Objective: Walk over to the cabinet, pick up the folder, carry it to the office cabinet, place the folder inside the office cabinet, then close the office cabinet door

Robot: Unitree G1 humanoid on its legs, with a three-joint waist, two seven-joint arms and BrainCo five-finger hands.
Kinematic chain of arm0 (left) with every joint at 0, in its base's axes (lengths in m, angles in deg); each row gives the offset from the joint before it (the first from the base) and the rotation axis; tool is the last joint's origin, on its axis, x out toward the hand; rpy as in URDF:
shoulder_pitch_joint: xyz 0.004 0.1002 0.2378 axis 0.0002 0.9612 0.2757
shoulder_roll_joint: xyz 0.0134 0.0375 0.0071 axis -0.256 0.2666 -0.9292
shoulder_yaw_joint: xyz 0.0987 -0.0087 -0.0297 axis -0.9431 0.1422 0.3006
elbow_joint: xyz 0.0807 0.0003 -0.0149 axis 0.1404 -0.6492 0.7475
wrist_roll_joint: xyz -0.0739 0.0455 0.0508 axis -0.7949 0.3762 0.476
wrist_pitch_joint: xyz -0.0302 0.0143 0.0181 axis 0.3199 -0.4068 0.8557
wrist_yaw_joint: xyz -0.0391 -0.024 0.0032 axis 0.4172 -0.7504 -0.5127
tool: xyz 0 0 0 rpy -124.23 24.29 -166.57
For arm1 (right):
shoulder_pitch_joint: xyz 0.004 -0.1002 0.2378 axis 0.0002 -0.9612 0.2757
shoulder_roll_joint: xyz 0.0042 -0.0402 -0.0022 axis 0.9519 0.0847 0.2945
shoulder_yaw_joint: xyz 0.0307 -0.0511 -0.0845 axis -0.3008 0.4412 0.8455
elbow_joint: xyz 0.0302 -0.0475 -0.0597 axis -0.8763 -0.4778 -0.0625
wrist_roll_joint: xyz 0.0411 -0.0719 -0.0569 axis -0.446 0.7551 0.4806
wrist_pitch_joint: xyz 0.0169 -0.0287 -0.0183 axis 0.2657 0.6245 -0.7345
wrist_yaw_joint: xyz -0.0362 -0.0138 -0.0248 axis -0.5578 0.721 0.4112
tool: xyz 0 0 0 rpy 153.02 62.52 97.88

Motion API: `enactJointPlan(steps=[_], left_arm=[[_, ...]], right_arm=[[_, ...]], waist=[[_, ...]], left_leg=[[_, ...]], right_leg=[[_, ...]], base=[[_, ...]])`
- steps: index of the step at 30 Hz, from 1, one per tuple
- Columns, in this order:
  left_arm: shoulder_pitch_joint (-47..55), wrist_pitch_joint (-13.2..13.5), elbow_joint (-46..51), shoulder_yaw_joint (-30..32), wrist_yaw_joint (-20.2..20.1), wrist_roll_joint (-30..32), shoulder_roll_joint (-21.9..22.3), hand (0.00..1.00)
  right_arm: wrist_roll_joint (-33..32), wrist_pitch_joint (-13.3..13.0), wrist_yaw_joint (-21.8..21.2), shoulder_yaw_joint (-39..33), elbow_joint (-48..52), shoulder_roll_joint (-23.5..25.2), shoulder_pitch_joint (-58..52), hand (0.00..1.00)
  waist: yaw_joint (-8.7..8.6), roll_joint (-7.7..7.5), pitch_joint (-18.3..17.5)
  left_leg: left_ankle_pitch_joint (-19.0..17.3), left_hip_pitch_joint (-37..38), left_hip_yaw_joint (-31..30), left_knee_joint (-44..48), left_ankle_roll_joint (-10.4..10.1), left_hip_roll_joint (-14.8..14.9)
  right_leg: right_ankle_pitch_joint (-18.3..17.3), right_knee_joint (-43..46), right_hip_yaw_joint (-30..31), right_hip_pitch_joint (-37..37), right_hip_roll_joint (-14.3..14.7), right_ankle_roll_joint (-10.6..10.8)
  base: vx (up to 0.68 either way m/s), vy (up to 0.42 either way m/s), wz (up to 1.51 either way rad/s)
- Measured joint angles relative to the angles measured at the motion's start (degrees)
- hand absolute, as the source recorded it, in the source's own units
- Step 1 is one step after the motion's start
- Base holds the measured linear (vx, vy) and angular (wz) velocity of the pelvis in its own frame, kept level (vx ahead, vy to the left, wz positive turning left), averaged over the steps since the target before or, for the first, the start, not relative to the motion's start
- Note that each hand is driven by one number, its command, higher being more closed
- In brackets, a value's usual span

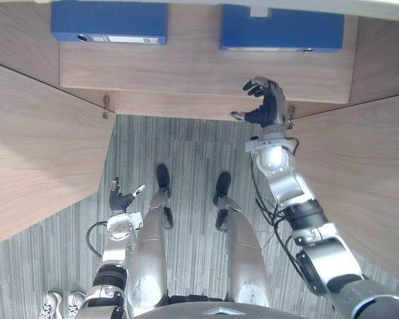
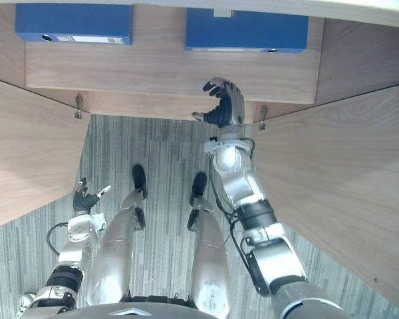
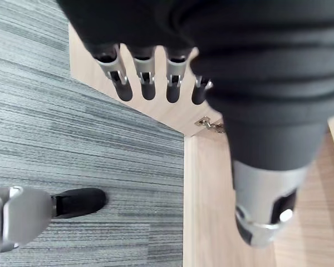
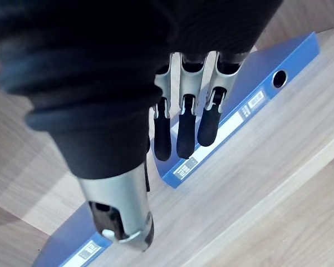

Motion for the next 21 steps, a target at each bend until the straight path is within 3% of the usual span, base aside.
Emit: enactJointPlan(steps=[11,21], left_arm=[[-0.20,0.63,-0.49,2.39,0.20,-0.26,-0.12,0.00],[-0.18,1.38,0.32,2.28,0.73,-2.99,0.01,0.00]], right_arm=[[-0.79,1.55,-0.01,3.95,-16.40,-7.09,17.24,1.00],[-6.59,1.52,-0.08,4.61,-25.19,-14.82,27.79,1.00]], waist=[[0.97,0.03,0.09],[1.31,0.23,1.08]], left_leg=[[0.25,-7.29,-1.58,2.64,0.43,-0.04],[0.41,-14.30,-2.69,4.39,-0.01,-0.96]], right_leg=[[-1.63,4.32,-1.38,-6.92,-0.76,-0.62],[-4.17,10.52,-2.46,-14.75,-2.84,-1.18]], base=[[0.01,-0.039,0.08],[0.00,-0.034,0.12]])
